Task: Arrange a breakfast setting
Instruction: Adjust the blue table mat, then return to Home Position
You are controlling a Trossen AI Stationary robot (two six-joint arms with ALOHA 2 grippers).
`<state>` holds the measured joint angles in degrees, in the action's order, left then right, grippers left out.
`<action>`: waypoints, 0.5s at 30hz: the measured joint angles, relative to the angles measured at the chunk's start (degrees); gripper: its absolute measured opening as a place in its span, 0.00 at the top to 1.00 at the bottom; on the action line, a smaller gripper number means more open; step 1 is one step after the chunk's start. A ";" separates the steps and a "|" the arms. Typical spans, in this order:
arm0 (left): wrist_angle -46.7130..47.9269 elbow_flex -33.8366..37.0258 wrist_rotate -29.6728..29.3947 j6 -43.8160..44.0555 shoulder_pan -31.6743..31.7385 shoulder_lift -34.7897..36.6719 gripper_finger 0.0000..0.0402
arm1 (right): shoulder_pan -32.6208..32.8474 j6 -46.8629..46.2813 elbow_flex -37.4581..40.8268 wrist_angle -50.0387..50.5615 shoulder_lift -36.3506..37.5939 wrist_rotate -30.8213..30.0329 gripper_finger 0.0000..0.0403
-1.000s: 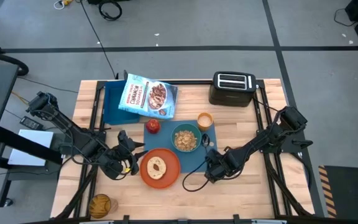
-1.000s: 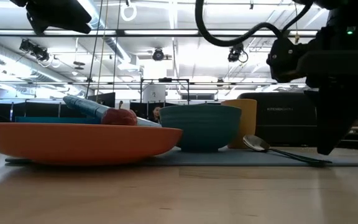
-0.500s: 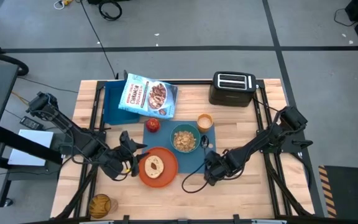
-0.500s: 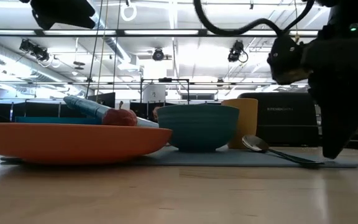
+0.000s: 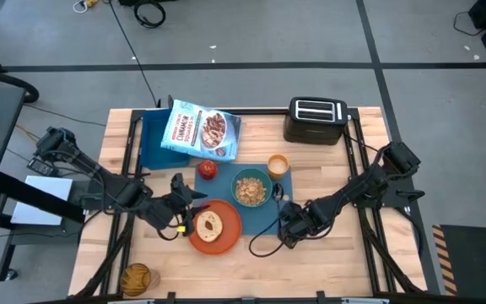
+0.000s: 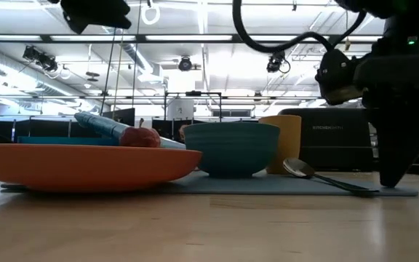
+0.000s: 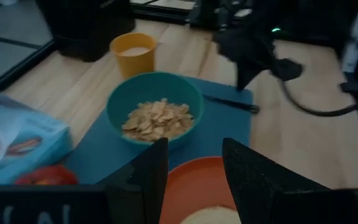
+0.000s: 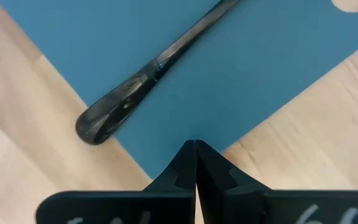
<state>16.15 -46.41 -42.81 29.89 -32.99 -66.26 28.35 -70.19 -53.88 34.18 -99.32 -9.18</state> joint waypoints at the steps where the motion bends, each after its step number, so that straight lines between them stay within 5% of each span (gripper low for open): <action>1: -0.95 0.00 1.19 -0.90 0.41 0.02 0.60 | -0.29 0.01 0.12 0.08 0.01 -0.01 0.99; 11: -2.70 0.00 3.66 -7.75 2.34 4.98 0.60 | -1.81 2.90 -1.55 3.25 0.53 0.23 0.99; 15: -2.65 0.00 4.65 -11.16 2.49 6.13 0.60 | -1.74 7.59 -3.15 4.41 5.22 -4.13 0.98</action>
<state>13.50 -46.41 -38.17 18.72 -30.50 -60.13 26.61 -62.60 -57.04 38.59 -94.09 -13.31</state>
